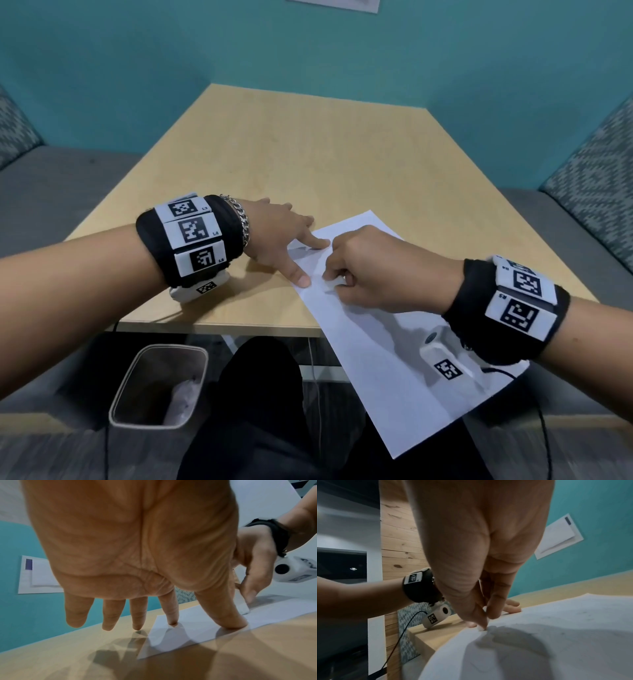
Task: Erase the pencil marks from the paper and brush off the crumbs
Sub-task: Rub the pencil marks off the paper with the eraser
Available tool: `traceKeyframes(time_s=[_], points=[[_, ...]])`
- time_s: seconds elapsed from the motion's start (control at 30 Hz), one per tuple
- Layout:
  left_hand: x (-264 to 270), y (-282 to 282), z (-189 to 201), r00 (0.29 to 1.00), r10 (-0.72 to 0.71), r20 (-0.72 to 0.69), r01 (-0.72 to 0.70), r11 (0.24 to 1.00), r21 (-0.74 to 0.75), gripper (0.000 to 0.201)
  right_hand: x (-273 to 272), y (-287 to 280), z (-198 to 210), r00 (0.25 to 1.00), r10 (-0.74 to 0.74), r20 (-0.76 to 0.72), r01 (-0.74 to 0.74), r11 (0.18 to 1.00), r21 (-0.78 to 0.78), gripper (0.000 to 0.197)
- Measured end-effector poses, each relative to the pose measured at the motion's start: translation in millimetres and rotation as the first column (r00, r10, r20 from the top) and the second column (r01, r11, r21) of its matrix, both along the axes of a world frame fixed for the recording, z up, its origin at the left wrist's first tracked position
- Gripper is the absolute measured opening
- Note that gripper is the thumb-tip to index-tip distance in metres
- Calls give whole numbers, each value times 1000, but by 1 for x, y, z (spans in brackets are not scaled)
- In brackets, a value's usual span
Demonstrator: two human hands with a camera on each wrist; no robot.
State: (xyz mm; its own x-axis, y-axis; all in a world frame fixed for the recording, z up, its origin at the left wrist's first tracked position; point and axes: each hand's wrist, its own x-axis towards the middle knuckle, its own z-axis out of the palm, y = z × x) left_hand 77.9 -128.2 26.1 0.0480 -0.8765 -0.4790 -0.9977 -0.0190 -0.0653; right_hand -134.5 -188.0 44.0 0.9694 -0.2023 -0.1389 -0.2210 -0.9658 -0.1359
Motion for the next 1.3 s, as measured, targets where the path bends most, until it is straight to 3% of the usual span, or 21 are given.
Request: traceKeyframes(time_s=[0.17,0.37,0.47,0.53,0.63,0.7,0.8,0.9,1.17,1.3], points=[[-5,2,5,1000,3,23,-4,1000,13,94,5,-16,-3,992,-123,40,125,990,-58,23],[-10,9,11,999,-30,14,30,1000,6,94,-22,-9,13,998,-55,-29,57,995,81,29],[-12,19,11,990,-71,123,75,997,-24,89,-46,-28,17,978,-187,94,184,982,39,30],[-15,27,11,976,-78,202,96,992,-78,80,-61,-35,12,963,-251,103,248,968,42,25],[-21,30,15,977,-46,208,70,991,-111,73,-73,-32,1,961,-265,74,263,964,40,21],[-26,27,21,992,-37,120,48,995,-90,80,-75,-28,-5,964,-257,64,256,966,37,21],[-31,18,24,999,-7,-32,8,1000,28,115,-73,-26,-1,964,-260,45,257,964,71,18],[-34,10,19,1000,25,-14,-23,992,123,133,-64,-21,5,970,-233,61,227,969,100,17],[-33,5,12,999,24,27,-29,982,185,135,-36,-18,-10,971,-213,112,210,977,38,19],[-31,4,8,999,26,20,-29,983,180,136,-37,4,-12,993,-103,62,99,992,76,20]])
